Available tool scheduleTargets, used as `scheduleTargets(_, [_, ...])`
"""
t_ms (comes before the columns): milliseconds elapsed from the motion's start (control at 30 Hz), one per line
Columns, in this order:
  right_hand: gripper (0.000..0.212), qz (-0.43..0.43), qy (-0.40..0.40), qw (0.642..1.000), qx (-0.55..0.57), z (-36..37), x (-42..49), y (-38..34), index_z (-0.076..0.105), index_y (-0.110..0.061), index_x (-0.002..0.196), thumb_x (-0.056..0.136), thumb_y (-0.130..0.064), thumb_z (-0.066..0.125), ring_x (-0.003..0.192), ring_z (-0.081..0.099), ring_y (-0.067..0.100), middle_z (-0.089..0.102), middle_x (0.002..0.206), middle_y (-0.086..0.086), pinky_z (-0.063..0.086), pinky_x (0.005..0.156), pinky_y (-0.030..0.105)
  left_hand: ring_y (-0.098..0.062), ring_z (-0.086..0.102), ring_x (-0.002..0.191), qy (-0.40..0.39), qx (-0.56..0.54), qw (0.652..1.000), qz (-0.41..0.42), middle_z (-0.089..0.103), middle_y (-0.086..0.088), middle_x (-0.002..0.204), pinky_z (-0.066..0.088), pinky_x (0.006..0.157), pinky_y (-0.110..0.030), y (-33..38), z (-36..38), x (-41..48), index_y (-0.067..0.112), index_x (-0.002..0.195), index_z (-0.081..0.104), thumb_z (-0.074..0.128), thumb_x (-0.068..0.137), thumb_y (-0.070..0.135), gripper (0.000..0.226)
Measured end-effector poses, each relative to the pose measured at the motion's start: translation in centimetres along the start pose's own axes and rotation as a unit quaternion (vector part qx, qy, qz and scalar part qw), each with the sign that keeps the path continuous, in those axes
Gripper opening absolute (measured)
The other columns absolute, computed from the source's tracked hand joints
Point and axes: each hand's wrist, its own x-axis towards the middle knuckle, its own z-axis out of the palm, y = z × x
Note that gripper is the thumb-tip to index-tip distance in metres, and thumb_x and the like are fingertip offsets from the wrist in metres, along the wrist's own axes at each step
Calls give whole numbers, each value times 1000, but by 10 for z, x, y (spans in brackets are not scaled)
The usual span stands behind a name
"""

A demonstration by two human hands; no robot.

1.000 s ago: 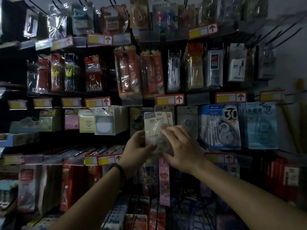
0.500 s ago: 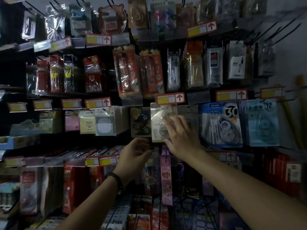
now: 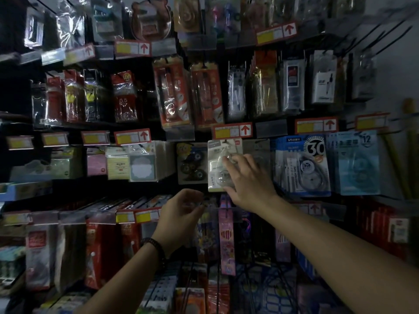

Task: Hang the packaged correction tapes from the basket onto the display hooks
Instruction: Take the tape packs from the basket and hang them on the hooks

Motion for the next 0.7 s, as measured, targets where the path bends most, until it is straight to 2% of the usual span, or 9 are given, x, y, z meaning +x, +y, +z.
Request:
scheduleTargets(167, [84,13,-46,998,-34,7,15,1,26,-17,159,92,-39,71,139,37,32,40,154,12,52,98,50,-4,71,98,1,2,1000,-1,75,10,109,53,68,-13,0,1,-10,27,115,72,75,96,18,21])
scheduleTargets(300, [89,25,-85,996,-5,10,3,0,18,-16,160,92,-32,73,142,37,36,29,159,18,50,104,50,4,70,90,13,11,1000,-5,74,11,104,56,66,-16,-2,8,-38,31,109,70,72,98,20,15])
scheduleTargets(367, [79,28,-96,995,19,7,-14,-2,19,-16,162,99,-28,65,148,30,38,19,165,19,44,111,51,6,70,88,-1,19,1000,-18,74,10,103,58,66,-16,-7,14,-62,31,110,70,72,99,21,15])
scheduleTargets(433, [65,30,-100,993,62,1,-39,-5,27,-18,160,103,-27,56,150,29,37,18,168,15,42,113,51,5,70,88,-26,20,999,-34,74,8,105,59,67,-16,-14,17,-88,28,112,70,70,100,21,14])
scheduleTargets(500, [55,18,-81,992,92,-2,-73,-8,40,-16,155,103,-29,55,142,39,36,33,160,13,47,107,51,5,70,88,-55,37,997,-40,74,9,103,57,66,-15,-25,20,-119,26,112,70,69,101,19,14])
scheduleTargets(567, [47,-5,-50,992,118,-1,-114,-13,54,-11,143,100,-28,60,127,50,35,50,140,11,53,95,50,4,70,87,-76,79,994,-32,74,14,98,56,67,-15,-41,24,-152,26,109,71,71,99,18,13])
scheduleTargets(633, [41,-14,-44,989,142,5,-161,-22,60,-9,134,98,-28,64,117,55,32,57,125,9,56,85,46,1,71,87,-109,102,988,-44,75,15,96,55,68,-15,-60,33,-191,25,106,72,72,97,17,12])
scheduleTargets(700, [37,-11,-73,982,176,17,-214,-36,63,-11,129,97,-31,63,114,57,29,59,119,8,56,79,42,0,71,86,-153,107,980,-72,74,15,96,57,72,-18,-82,42,-236,27,105,71,71,99,17,12])
